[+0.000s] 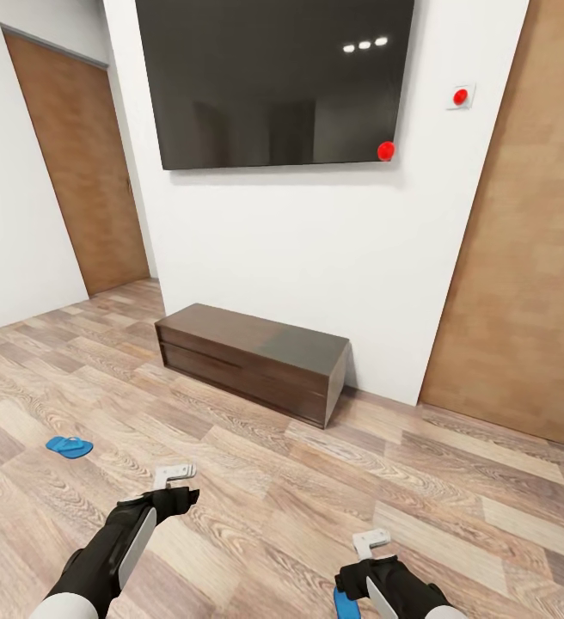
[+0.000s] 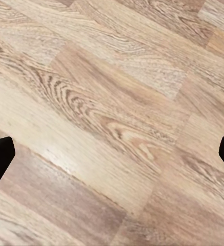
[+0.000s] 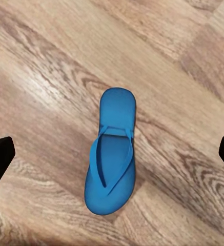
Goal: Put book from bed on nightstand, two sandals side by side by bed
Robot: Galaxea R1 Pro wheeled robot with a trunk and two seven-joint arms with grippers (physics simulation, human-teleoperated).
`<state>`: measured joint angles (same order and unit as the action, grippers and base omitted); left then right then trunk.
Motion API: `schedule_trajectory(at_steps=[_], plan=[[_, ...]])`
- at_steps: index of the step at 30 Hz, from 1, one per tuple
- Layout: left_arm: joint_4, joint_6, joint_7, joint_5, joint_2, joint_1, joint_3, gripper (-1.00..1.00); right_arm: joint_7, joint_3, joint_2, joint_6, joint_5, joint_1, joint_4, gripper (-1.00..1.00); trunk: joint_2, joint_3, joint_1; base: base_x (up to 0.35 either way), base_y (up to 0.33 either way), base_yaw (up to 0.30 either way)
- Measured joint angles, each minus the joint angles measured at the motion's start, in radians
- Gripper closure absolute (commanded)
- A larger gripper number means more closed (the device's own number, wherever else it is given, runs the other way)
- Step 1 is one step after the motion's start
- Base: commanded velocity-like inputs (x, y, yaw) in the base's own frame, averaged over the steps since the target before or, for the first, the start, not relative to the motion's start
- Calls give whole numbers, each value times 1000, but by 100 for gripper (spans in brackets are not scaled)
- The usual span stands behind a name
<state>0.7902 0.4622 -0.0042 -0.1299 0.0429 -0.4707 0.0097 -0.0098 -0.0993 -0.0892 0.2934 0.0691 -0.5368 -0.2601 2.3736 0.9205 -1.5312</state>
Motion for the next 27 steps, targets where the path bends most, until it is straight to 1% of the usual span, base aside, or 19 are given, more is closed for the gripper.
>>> schedule_trajectory(at_steps=[6, 17, 27], plan=[[0, 0, 0, 0, 0, 0, 0, -100, 0, 0, 0, 0, 0, 0, 0, -100, 0, 0, 0, 14, 0, 0], [0, 0, 0, 1, 0, 0, -1, -100, 0, -1, 0, 0, 0, 0, 0, -100, 0, 0, 0, 146, 0, 0], [0, -1, 0, 1, 0, 0, -1, -100, 0, -2, 0, -1, 0, 0, 0, -100, 0, 0, 0, 43, 0, 0]])
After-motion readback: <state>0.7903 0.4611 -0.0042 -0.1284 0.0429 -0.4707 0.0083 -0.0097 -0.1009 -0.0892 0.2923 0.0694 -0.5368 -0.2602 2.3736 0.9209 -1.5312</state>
